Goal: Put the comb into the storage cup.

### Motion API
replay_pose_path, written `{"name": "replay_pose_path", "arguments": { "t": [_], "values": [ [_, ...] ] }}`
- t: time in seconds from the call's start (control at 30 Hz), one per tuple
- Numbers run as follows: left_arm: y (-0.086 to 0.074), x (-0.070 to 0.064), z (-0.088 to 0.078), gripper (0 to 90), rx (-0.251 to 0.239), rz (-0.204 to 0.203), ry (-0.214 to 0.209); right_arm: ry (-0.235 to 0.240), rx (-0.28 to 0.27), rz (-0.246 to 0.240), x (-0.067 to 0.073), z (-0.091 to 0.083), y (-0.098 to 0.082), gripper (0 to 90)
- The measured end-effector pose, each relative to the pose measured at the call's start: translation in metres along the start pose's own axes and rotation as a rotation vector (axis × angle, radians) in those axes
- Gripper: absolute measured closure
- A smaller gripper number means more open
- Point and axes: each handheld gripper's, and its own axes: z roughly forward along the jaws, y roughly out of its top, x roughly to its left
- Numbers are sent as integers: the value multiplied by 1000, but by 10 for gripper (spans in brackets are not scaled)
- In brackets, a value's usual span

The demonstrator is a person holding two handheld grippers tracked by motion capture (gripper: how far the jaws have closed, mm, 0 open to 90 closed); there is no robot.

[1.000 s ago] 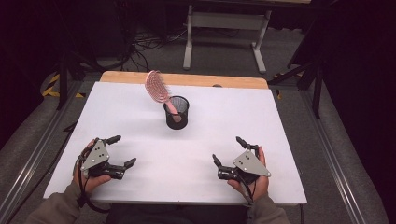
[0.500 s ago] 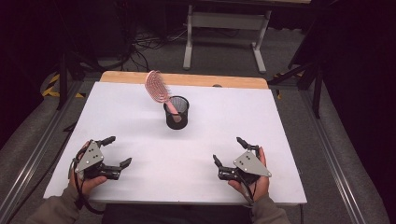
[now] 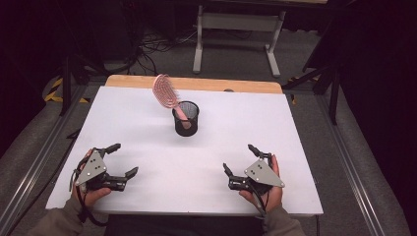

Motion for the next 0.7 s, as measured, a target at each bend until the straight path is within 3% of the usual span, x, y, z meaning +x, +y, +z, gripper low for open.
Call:
{"name": "replay_pose_path", "arguments": {
  "t": [0.7],
  "values": [
    [-1,-1,2,59,13,7,2,0,0,-9,1,0,0,65]
  ]
}}
